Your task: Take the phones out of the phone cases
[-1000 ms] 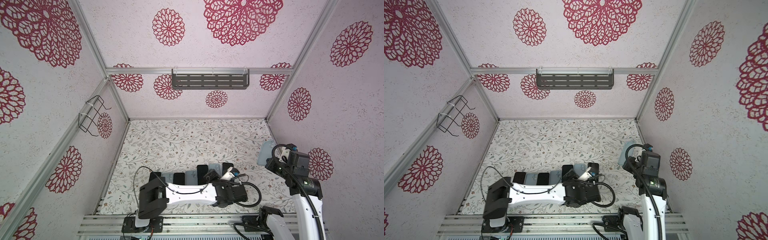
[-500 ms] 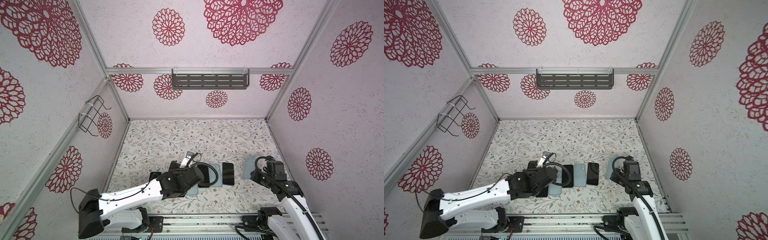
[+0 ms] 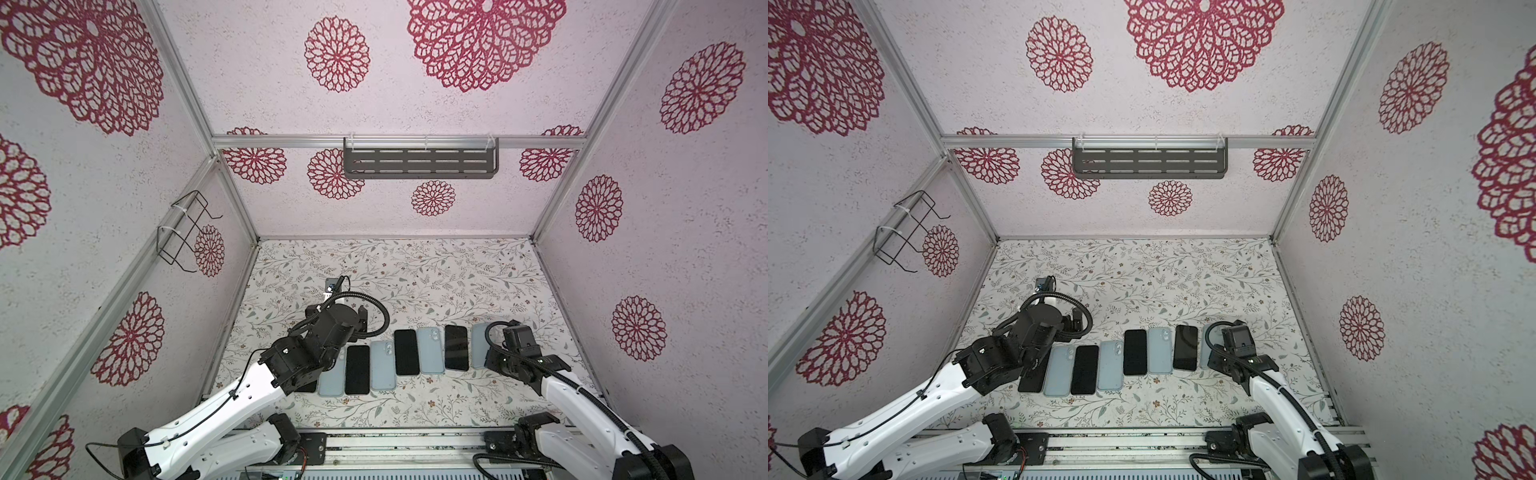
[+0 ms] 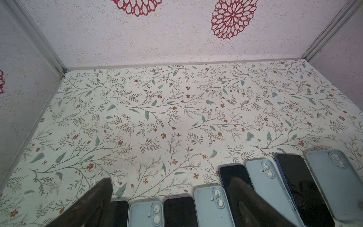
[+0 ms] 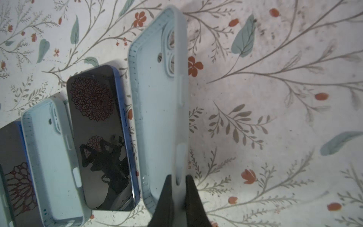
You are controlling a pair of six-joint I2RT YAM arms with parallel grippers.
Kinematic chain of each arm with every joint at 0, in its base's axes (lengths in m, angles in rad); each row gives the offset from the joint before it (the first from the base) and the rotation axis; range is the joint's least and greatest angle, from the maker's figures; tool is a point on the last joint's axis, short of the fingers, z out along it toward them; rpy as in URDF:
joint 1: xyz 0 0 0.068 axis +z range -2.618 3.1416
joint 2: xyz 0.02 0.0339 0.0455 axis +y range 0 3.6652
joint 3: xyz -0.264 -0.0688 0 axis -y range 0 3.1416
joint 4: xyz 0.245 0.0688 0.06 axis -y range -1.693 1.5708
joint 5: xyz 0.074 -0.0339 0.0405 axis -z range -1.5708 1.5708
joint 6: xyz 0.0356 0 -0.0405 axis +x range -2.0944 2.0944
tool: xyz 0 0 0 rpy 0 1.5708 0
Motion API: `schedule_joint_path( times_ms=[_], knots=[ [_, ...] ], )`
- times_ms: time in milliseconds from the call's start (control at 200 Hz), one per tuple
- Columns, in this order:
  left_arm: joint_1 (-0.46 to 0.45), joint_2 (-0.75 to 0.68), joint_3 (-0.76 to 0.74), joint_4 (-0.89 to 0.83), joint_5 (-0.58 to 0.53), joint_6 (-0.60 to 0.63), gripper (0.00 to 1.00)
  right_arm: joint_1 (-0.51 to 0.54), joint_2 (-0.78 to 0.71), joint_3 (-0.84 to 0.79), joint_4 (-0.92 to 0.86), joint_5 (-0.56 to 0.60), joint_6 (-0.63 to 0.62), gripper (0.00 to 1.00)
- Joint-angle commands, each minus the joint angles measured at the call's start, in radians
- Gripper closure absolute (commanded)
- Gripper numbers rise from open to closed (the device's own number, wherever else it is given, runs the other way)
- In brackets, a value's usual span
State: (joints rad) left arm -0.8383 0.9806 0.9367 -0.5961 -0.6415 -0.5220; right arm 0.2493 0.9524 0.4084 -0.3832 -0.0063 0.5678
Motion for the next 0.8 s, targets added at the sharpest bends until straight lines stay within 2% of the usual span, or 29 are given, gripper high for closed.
schedule_joint_path(
  times_ms=[0, 130, 415, 490, 585, 686, 721, 796],
  knots=[
    [0.027, 0.012, 0.043, 0.021, 0.028, 0.028, 0.03, 0.014, 0.043, -0.011, 0.044, -0.033, -0.022, 1.00],
    [0.038, 0.022, 0.057, 0.021, 0.023, 0.034, 0.03, 0.030, 0.083, -0.011, 0.077, -0.063, -0.047, 1.00],
    [0.079, 0.017, 0.054, 0.013, 0.032, 0.030, 0.03, 0.058, 0.137, 0.003, 0.090, -0.017, -0.052, 1.00],
    [0.084, 0.014, 0.049, 0.010, 0.036, 0.026, 0.03, 0.058, 0.148, 0.003, 0.089, -0.020, -0.052, 0.76],
    [0.097, 0.009, 0.038, 0.003, 0.029, 0.016, 0.03, 0.058, 0.138, 0.004, 0.079, 0.006, -0.040, 0.53],
    [0.129, 0.006, 0.029, -0.006, 0.037, -0.004, 0.03, 0.059, 0.072, 0.022, 0.050, 0.059, -0.041, 0.08],
    [0.147, 0.007, 0.025, -0.009, 0.050, -0.014, 0.03, 0.057, 0.044, 0.035, 0.037, 0.076, -0.048, 0.02],
    [0.193, 0.006, 0.008, -0.009, 0.061, -0.026, 0.03, 0.057, -0.006, 0.087, -0.022, 0.121, -0.072, 0.01]
  ],
)
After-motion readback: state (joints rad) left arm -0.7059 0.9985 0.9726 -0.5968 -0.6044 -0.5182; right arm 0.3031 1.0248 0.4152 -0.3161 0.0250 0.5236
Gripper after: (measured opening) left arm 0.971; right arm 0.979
